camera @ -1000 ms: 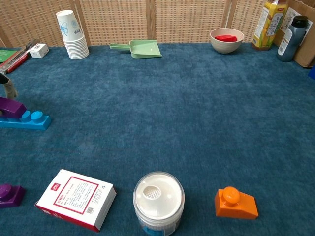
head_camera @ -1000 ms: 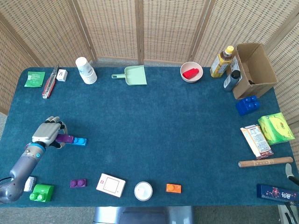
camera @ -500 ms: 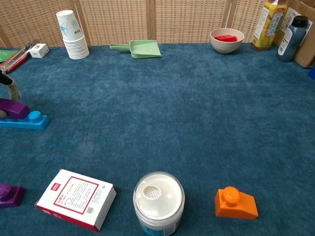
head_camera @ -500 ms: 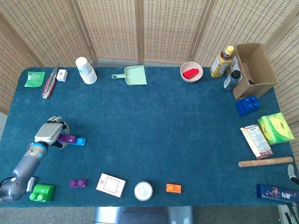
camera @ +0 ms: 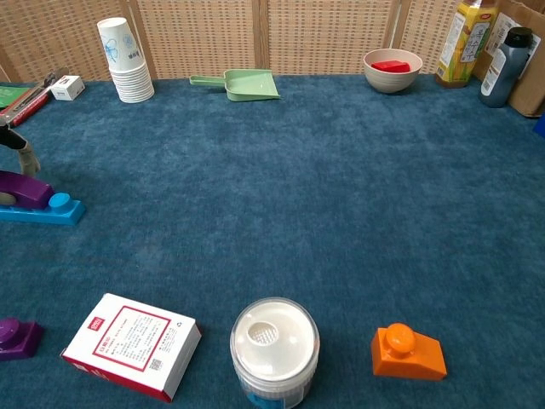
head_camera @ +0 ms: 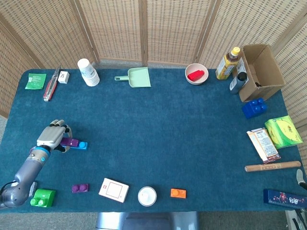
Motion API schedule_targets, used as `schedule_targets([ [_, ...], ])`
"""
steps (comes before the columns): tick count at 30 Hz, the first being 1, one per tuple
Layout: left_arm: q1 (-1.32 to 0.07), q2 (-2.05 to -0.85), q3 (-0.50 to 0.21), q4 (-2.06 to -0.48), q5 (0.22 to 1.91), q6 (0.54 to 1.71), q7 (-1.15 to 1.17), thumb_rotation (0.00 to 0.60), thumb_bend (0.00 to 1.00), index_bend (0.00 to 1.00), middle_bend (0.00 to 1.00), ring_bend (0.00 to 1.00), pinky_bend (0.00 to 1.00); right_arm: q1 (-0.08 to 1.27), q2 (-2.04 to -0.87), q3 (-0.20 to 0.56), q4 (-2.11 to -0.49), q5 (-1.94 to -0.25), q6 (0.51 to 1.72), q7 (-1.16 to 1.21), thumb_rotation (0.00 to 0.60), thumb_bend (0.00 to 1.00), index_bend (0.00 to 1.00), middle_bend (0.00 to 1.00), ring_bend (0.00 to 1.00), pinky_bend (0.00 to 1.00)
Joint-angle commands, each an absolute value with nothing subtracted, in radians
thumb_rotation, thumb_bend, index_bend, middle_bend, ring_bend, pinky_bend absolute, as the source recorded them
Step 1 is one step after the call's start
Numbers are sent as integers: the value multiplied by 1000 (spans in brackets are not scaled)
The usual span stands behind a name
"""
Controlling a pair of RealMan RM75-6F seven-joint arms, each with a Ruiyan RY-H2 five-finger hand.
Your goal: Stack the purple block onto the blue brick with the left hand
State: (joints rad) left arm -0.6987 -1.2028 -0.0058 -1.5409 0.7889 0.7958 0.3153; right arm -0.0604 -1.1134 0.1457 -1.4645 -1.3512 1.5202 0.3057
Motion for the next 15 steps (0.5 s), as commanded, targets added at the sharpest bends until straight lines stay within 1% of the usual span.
schedule_targets([
  [1, -697, -1208, -5, -1536, 798, 803, 319, 600, 373, 614, 264, 91, 0, -61, -1113, 146, -1465, -1350, 1520, 305, 600, 412, 52, 97, 0, 68],
  [15, -676, -1231, 0, -1512, 829, 814, 310, 600, 374, 614, 264, 91, 0, -65, -1112, 148, -1469, -1353, 1526, 306, 600, 411, 43, 98, 0, 68],
])
